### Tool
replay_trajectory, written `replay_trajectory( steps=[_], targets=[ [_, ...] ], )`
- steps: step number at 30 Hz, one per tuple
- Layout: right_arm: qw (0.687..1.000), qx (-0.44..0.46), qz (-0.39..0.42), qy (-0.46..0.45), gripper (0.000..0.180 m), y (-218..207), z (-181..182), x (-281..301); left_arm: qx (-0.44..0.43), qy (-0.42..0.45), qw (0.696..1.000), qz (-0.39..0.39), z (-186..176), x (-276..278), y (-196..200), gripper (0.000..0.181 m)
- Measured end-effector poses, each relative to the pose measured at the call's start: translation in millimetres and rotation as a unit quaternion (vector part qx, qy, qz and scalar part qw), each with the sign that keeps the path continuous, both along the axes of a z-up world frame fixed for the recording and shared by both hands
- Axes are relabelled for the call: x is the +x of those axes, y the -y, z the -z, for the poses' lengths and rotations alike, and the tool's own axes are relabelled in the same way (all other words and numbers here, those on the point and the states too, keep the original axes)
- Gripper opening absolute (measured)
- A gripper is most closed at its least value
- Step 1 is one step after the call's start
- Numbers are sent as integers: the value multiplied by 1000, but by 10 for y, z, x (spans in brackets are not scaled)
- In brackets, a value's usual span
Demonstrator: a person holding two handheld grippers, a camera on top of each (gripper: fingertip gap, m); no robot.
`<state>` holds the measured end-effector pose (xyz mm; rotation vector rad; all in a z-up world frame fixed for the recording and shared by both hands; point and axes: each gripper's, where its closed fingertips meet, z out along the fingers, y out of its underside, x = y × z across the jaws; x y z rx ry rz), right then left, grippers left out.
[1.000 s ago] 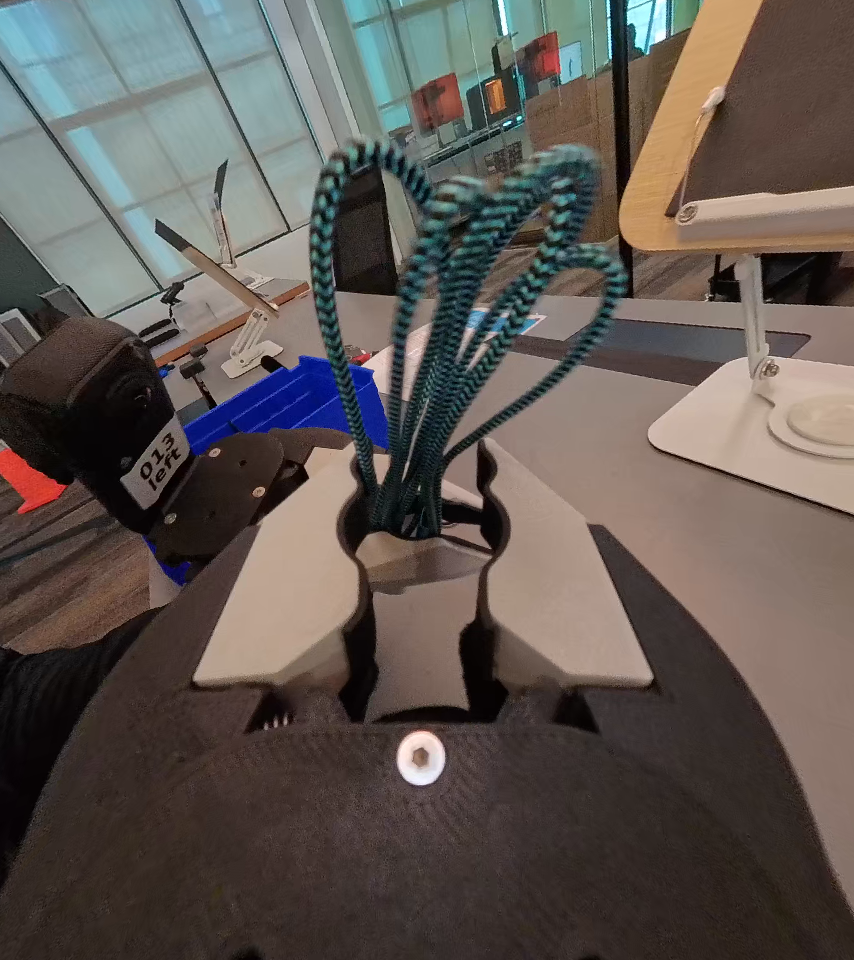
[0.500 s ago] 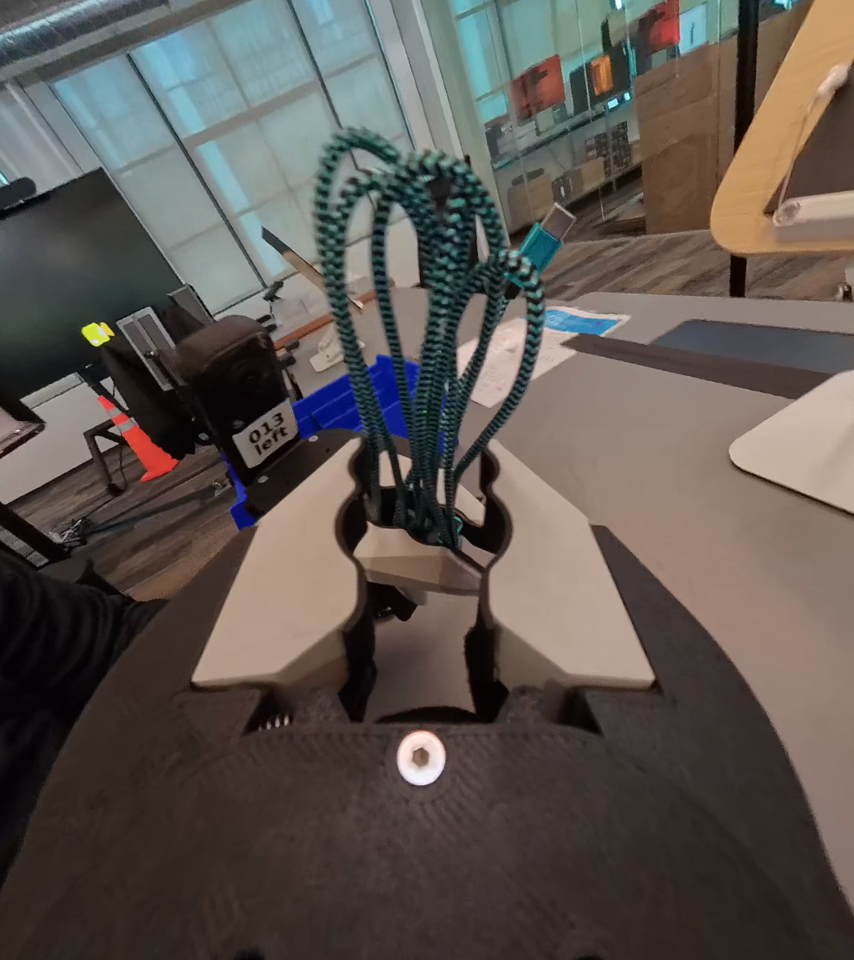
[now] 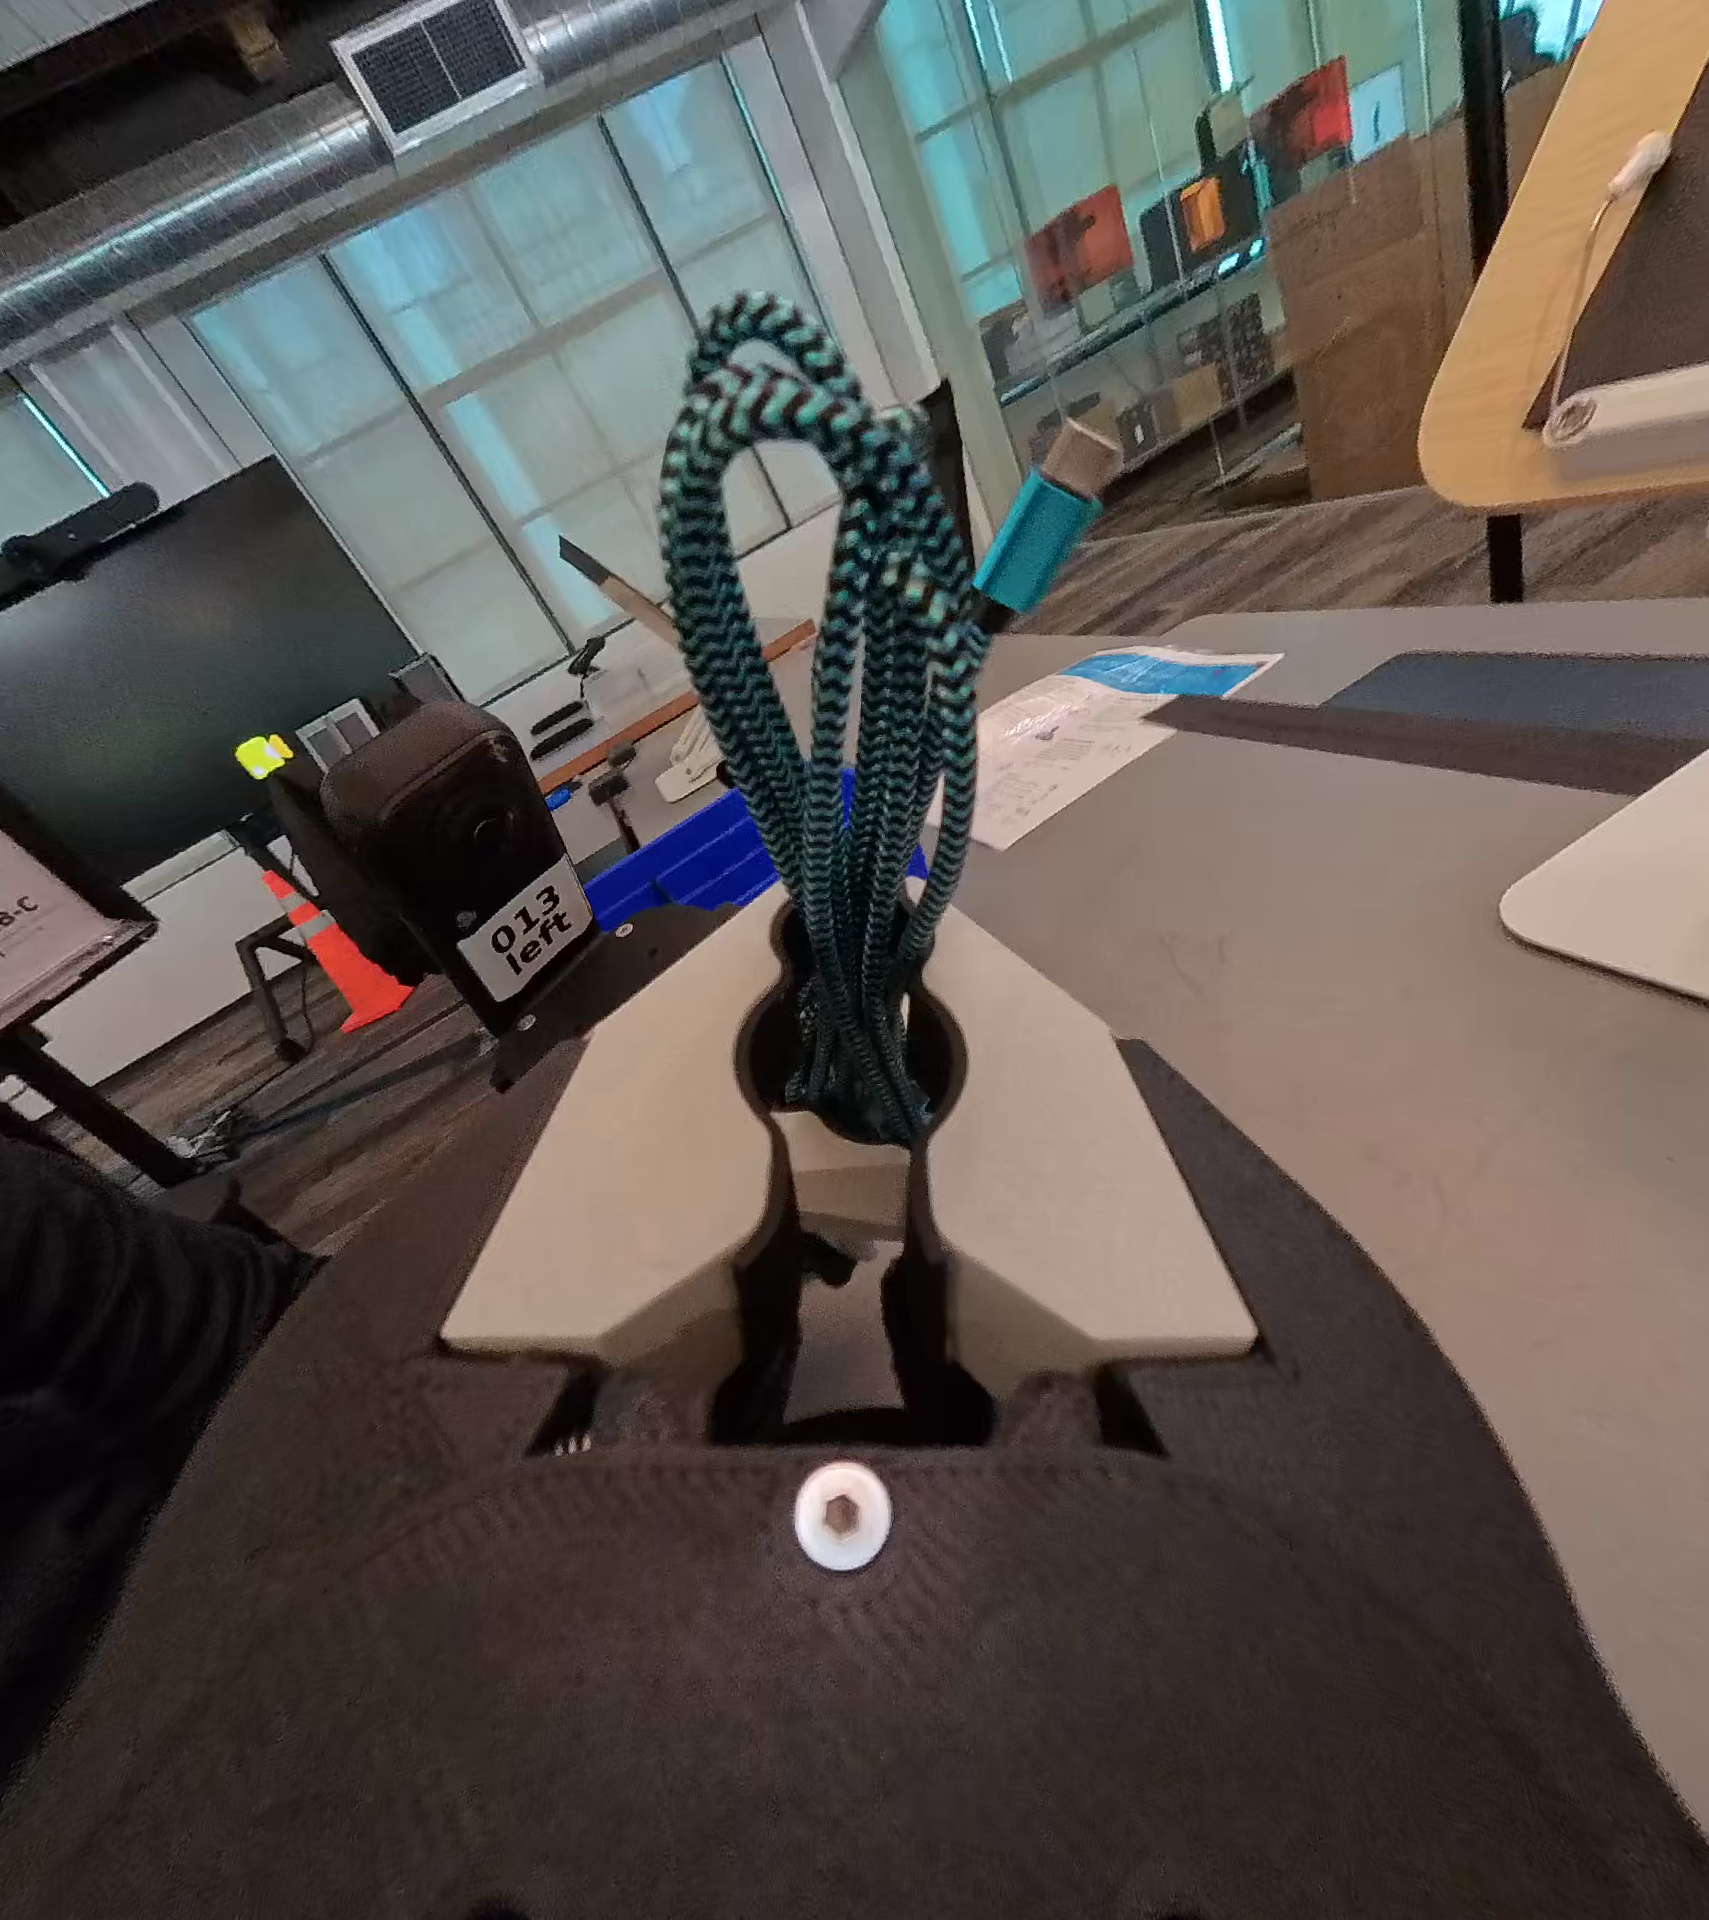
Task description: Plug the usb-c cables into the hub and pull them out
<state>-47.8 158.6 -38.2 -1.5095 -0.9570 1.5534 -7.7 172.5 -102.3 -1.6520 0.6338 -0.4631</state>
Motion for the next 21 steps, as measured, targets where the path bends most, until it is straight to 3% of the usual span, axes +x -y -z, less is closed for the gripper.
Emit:
replay_trajectory(
  steps=[9, 12, 14, 16, 19, 21],
  targets=[
    [1000, 5, -18, -5, 6, 29, -76, 56, -4, 58, 996, 69, -125, 101, 125, 19],
    [1000, 11, -29, 3, 6, 53, -91, 90, -6, 104, 985, 137, -250, 135, 268, 41],
    [999, 13, -44, 13, 6, 89, -71, 119, -41, 169, 962, 208, -351, 111, 404, 60],
    [998, 17, -56, 24, 6, 131, -41, 143, -53, 227, 946, 227, -467, -29, 425, 72],
    [992, 33, -99, 72, 6, 301, 113, 125, -43, 301, 924, 233, -668, -182, 432, 63],
    [986, 49, -116, 109, 6, 392, 241, 89, -50, 322, 916, 235, -670, -179, 413, 47]
  ],
)
